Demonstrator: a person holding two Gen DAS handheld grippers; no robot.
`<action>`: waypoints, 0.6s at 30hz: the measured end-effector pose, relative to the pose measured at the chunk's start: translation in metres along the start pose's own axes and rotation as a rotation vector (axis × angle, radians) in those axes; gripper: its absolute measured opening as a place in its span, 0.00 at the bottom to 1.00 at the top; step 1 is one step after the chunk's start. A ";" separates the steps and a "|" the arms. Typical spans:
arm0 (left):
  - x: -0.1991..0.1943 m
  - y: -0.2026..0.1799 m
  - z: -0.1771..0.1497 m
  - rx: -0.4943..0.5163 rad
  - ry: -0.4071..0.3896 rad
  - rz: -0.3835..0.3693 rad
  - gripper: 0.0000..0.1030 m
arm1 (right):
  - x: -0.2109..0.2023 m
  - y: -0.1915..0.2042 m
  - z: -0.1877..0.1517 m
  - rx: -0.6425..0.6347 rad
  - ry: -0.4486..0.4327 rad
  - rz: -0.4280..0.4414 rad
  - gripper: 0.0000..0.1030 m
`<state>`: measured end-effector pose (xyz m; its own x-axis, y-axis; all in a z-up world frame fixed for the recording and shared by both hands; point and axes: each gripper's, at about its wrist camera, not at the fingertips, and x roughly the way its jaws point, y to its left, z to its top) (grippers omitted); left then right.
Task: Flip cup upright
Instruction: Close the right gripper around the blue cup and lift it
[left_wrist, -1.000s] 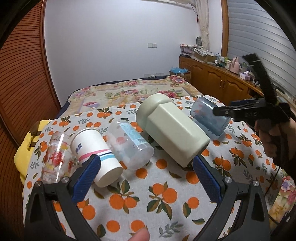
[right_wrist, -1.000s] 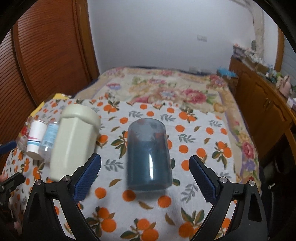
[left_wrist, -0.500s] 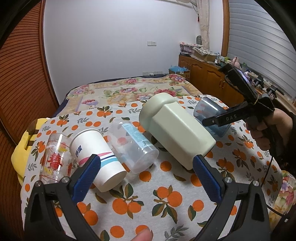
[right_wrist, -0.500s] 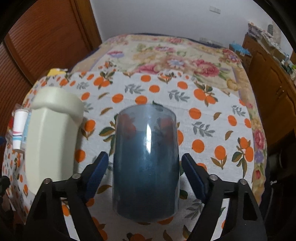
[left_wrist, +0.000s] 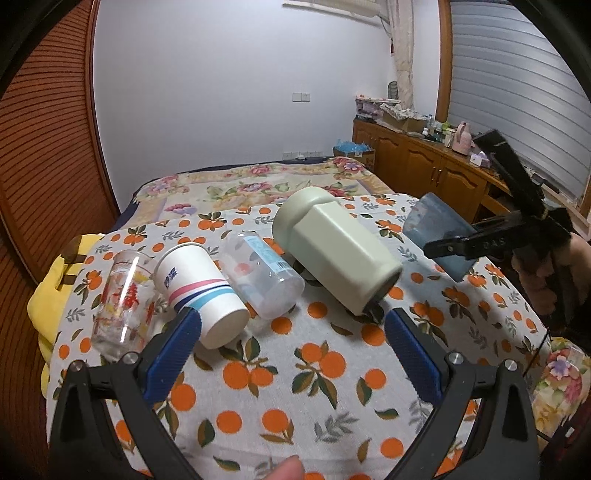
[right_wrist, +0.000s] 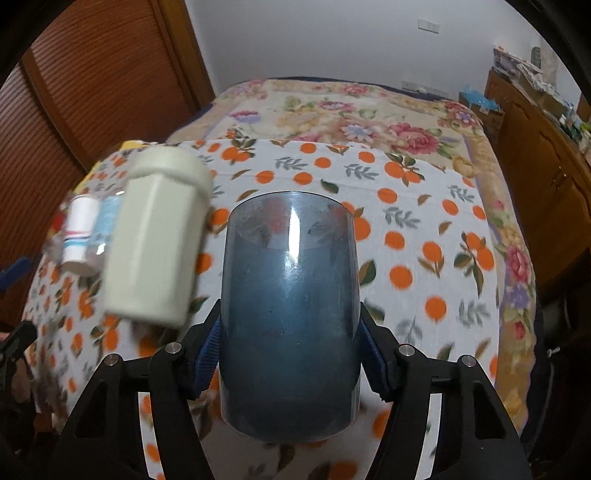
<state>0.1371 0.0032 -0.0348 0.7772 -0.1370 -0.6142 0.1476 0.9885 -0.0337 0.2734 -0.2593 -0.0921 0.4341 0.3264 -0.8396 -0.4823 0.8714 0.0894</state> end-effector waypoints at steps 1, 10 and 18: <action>-0.005 -0.001 -0.002 0.001 -0.006 0.001 0.98 | -0.006 0.004 -0.005 -0.003 -0.007 0.006 0.65; -0.040 -0.004 -0.023 -0.003 -0.038 0.011 0.98 | -0.036 0.053 -0.054 -0.046 -0.034 0.081 0.65; -0.054 0.005 -0.039 -0.033 -0.034 0.027 0.98 | -0.026 0.103 -0.075 -0.095 -0.009 0.143 0.65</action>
<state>0.0724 0.0175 -0.0323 0.8012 -0.1119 -0.5878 0.1064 0.9933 -0.0440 0.1551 -0.2053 -0.1009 0.3625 0.4486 -0.8169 -0.6095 0.7772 0.1563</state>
